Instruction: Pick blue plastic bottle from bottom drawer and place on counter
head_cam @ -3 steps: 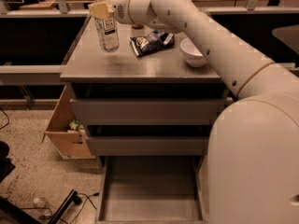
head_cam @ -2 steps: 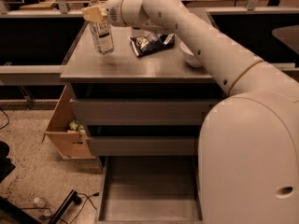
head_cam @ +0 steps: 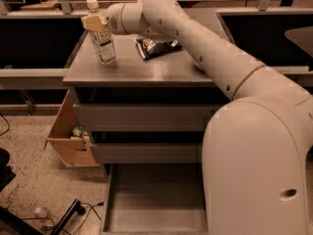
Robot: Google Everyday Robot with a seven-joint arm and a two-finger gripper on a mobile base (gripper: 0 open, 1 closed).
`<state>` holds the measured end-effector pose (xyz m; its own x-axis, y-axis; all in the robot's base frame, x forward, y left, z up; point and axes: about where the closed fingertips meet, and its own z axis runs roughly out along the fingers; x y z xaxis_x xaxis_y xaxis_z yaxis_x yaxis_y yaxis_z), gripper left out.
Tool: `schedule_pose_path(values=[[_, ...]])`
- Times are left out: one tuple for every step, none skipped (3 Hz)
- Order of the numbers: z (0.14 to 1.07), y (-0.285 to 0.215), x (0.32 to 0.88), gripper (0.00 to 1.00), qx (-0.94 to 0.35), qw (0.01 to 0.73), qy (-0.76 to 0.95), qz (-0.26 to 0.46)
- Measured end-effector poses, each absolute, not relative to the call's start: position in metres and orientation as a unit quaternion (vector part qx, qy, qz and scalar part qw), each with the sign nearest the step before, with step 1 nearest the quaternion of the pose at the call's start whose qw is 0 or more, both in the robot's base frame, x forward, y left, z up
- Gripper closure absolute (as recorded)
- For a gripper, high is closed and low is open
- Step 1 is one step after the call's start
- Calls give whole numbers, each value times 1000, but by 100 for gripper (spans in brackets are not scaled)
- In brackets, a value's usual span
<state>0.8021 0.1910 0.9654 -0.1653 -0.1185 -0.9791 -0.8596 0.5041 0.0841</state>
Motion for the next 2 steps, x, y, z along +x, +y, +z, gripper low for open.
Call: schedule_pose_path(values=[[956, 195, 803, 98, -350, 534, 679, 363], [956, 195, 803, 75, -350, 534, 679, 363]])
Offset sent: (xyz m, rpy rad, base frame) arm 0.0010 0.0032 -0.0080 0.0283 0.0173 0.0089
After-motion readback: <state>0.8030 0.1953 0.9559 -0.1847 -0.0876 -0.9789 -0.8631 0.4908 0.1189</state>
